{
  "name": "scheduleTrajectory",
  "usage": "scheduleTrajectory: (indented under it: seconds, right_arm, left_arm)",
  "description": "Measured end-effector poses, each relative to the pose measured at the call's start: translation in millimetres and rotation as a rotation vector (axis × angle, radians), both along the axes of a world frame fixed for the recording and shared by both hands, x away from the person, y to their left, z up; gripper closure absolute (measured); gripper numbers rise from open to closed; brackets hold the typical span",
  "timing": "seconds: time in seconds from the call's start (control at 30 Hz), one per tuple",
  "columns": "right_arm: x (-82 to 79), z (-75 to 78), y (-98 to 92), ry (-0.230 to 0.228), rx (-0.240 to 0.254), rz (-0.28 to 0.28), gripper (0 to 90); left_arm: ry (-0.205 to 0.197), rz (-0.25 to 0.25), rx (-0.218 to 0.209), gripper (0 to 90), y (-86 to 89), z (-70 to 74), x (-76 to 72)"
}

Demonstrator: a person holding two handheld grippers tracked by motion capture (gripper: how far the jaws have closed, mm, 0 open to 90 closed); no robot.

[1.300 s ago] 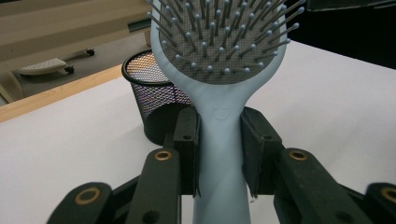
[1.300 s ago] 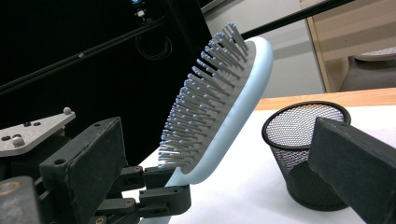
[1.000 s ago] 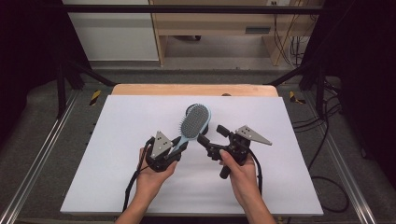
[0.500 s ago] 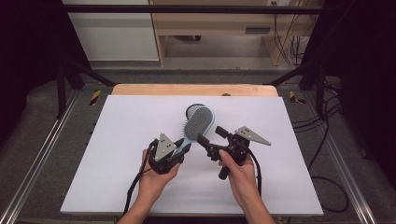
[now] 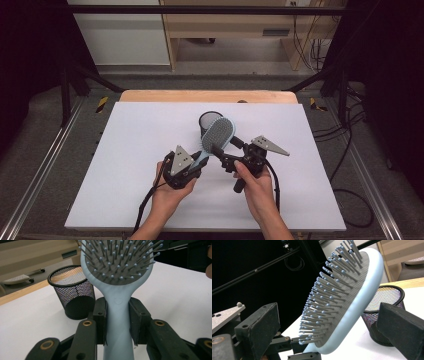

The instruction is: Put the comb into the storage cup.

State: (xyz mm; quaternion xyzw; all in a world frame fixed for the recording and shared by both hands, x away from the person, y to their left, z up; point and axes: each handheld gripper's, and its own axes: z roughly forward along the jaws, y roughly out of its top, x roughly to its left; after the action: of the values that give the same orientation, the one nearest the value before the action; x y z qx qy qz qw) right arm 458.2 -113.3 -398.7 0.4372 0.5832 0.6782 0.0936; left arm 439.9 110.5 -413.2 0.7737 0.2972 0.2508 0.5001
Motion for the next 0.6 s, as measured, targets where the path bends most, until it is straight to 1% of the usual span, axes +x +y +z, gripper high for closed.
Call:
scheduleTrajectory:
  seconds: [0.33,0.43,0.6]
  right_arm:
    - [0.5,-0.6,-0.5,0.006,0.009,0.001,5.7]
    - [0.8,-1.6,-1.3,0.017,0.021,0.002,6.2]
    - [1.7,-2.4,-2.7,0.018,0.025,-0.001,7.3]
  left_arm:
    - [-0.004,-0.009,-0.008,69.4,-2.7,0.8,-2.5]
    - [-0.007,-0.015,-0.007,69.4,-4.0,0.7,-3.5]
    - [-0.006,-0.022,-0.003,69.4,-6.4,0.1,-4.9]
